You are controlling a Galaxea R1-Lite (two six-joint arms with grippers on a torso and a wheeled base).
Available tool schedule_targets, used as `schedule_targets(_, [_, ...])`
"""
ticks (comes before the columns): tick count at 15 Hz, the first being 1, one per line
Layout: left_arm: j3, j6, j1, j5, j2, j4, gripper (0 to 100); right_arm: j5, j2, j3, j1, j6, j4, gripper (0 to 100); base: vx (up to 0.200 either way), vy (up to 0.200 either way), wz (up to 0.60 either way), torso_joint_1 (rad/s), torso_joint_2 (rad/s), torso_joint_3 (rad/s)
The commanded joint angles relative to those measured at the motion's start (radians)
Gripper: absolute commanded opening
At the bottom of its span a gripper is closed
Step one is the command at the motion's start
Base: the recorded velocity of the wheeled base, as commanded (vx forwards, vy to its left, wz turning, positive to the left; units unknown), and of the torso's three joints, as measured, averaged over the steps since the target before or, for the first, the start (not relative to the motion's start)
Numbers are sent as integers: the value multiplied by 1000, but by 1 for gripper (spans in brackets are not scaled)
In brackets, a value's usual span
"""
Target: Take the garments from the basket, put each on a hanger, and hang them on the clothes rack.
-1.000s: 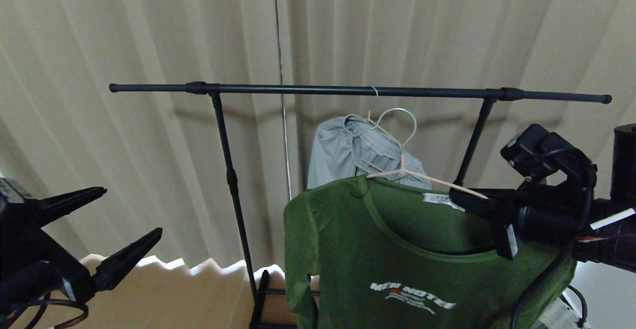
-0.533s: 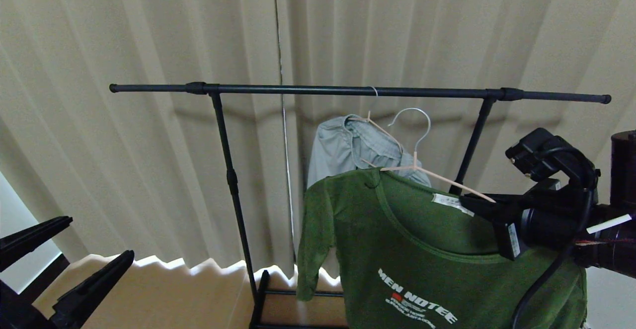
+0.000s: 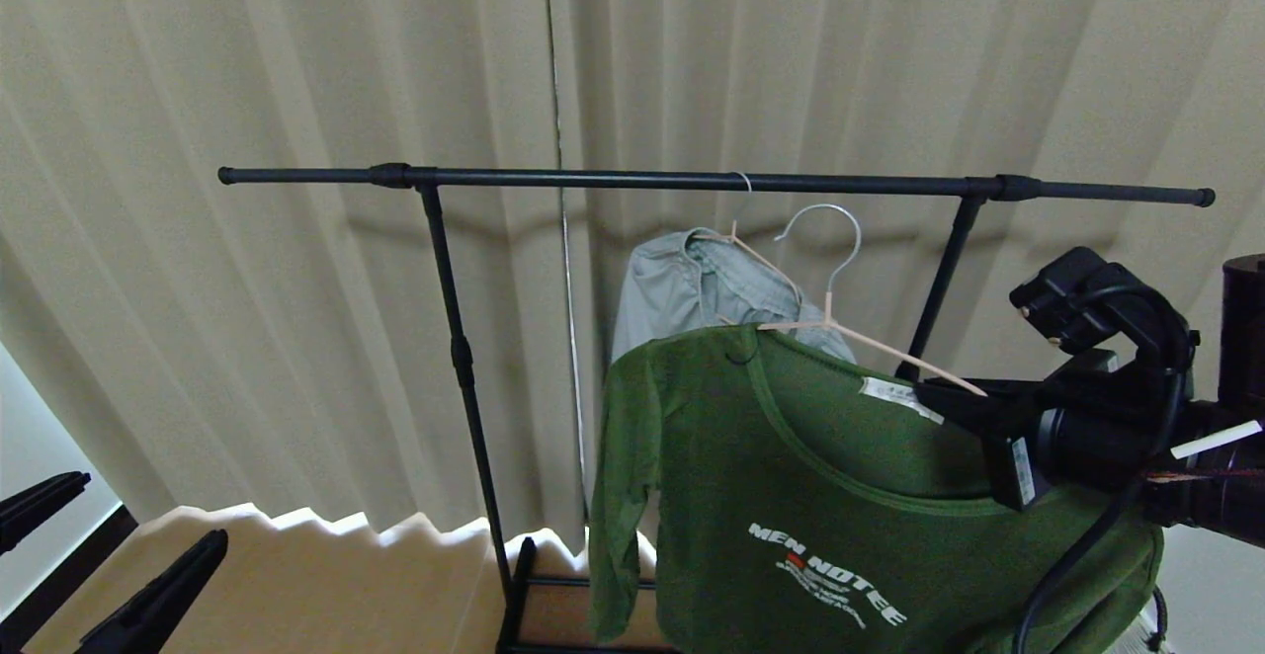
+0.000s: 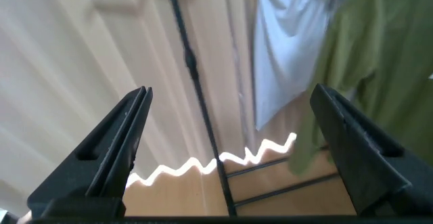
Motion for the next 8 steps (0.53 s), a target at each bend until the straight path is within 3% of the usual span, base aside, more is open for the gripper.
schedule_targets(1, [2,0,0,0,0,0,100,0,3,0,1,0,-1,0,0,0,0,0,0,0])
schedule_targets(2, [0,0,0,0,0,0,100,0,3,0,1,0,-2,0,0,0,0,0,0,0])
schedule_targets(8, [6,0,0,0,-2,1,100,0,13,-26,7,0,-5,0,200,0,0,-2,4,6])
